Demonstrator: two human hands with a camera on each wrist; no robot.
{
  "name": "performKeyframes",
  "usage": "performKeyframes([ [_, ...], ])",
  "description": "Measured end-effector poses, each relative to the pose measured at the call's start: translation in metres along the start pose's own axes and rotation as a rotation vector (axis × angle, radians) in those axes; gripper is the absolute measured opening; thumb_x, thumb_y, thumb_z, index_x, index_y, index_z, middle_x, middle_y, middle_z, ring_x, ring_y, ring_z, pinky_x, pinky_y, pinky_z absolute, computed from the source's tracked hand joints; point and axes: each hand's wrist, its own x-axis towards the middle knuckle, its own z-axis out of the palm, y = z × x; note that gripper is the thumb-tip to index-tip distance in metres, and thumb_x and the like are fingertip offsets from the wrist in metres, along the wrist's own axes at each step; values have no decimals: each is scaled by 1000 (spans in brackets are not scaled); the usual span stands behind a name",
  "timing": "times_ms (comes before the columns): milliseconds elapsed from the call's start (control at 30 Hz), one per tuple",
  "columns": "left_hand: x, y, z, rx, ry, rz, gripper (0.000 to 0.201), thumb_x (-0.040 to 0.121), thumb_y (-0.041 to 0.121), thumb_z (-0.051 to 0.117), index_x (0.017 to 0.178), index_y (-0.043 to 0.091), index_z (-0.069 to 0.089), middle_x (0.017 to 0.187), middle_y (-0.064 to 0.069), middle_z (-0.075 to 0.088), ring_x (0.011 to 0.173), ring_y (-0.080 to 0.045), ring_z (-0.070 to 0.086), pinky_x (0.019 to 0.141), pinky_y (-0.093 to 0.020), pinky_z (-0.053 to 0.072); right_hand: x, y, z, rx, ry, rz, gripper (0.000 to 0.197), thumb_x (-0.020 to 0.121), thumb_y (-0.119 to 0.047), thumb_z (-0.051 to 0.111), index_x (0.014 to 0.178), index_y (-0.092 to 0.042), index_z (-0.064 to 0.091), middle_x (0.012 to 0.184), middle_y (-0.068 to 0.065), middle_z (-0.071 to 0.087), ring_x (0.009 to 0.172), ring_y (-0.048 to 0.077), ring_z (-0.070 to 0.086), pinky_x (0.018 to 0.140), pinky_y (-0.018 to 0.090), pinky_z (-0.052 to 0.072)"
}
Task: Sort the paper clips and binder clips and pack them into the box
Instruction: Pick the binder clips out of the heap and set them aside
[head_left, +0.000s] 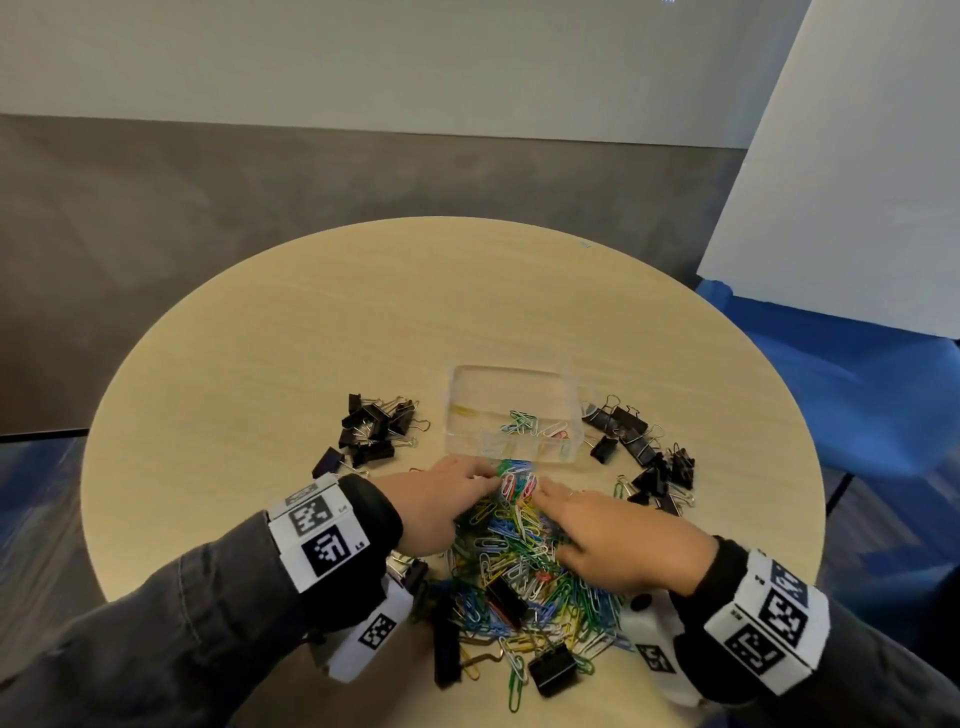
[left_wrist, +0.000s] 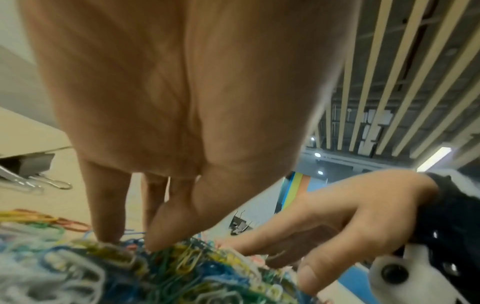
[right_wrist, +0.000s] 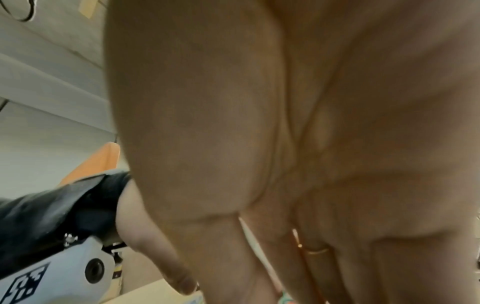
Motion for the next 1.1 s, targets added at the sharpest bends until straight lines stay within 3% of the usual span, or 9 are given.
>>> performKeyframes([
  [67, -7, -3, -5, -54, 24, 27, 71, 89, -9, 31, 152, 19, 15, 158, 6, 8, 145, -14, 11, 119, -28, 15, -8, 1, -2, 25, 8, -31, 64, 100, -23, 42, 153, -17, 8, 162, 3, 5, 145, 22, 23, 118, 32, 18],
  [200, -32, -30, -11, -45, 140, -54, 70, 89, -8, 28, 152, 20, 15, 160, 8, 7, 146, -7, 7, 115, -18, 5, -24, 16, -5, 68, 66, 105, 64, 101, -24, 38, 153, -9, 4, 161, 10, -3, 146, 21, 20, 118, 29, 20],
  [400, -71, -43, 4, -27, 90, -149, 70, 91, -7, 25, 152, 25, 9, 160, 10, 1, 146, -2, 4, 111, -11, 2, -22, 21, 0, 72, 38, 158, 64, 101, -24, 36, 152, -5, 3, 161, 14, -1, 148, 23, 14, 118, 29, 18],
  [567, -70, -37, 30, -29, 37, -125, 75, 87, -9, 25, 152, 18, -3, 160, 4, -13, 147, -5, 4, 118, -19, 9, -24, 9, -3, 69, 30, 40, 60, 99, -29, 41, 151, -12, 17, 160, 6, 15, 142, 21, 29, 116, 32, 26],
  [700, -62, -33, 35, -70, 98, -59, 74, 89, -6, 26, 152, 21, 0, 160, 7, -10, 146, -1, 0, 118, -17, 5, -27, 5, -8, 84, 54, -40, 55, 99, -30, 45, 149, -18, 26, 154, 0, 34, 136, 16, 39, 112, 28, 30],
  [867, -52, -47, 30, -106, 188, -160, 68, 101, 21, 33, 150, 11, -13, 157, -4, -22, 147, -10, -5, 114, -14, 1, -18, 18, -9, 32, 72, 29, 58, 97, -29, 46, 149, -13, 24, 154, 6, 33, 130, 22, 46, 109, 37, 36],
  [933, -46, -43, 34, -94, 155, -148, 74, 100, 30, 36, 149, 9, -15, 157, -7, -23, 148, -12, -5, 117, -18, 4, -15, 16, -7, 6, 31, 39, 64, 97, -30, 46, 151, -12, 17, 159, 7, 20, 136, 23, 39, 114, 36, 32],
  [1000, -44, -34, 39, -104, 128, -87, 77, 99, 35, 39, 150, 13, -15, 157, -1, -22, 147, -8, -2, 116, -16, 4, -15, 9, -4, 3, 2, -7, 68, 98, -30, 45, 153, -15, 9, 162, 2, 6, 144, 19, 27, 118, 30, 23],
  [1100, -42, -21, 38, -113, 155, -23, 74, 99, 37, 39, 151, 18, -10, 157, 8, -17, 146, -2, 1, 112, -10, 1, -16, -2, -6, 21, 5, -60, 66, 98, -29, 45, 153, -16, 10, 161, -2, 9, 144, 17, 25, 118, 29, 22],
])
